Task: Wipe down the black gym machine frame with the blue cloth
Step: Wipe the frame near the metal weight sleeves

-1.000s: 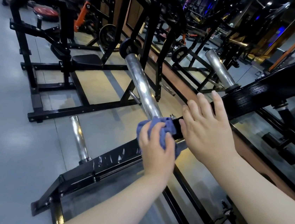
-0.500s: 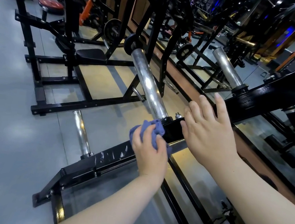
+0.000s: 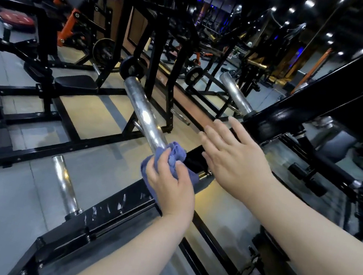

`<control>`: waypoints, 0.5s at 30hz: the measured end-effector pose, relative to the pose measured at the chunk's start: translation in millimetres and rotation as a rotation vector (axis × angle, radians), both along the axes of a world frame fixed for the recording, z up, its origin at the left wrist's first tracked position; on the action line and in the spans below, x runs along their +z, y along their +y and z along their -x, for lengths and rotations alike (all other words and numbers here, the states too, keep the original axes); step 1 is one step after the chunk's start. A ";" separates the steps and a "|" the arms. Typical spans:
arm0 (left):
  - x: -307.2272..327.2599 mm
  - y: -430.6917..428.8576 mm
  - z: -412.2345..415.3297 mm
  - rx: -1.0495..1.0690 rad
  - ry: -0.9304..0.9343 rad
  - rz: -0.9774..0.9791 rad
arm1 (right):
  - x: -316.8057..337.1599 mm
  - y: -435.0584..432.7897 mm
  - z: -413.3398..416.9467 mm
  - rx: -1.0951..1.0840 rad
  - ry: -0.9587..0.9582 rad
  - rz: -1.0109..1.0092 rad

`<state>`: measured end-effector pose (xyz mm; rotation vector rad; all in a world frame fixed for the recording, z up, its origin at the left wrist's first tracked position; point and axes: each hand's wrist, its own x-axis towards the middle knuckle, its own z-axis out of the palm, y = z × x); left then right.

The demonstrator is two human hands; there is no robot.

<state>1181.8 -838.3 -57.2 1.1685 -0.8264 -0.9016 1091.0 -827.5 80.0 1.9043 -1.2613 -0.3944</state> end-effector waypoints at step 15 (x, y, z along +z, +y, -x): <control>75.8 2.1 37.8 -0.076 -0.206 0.239 | 148.5 20.1 67.3 -0.103 -0.046 0.289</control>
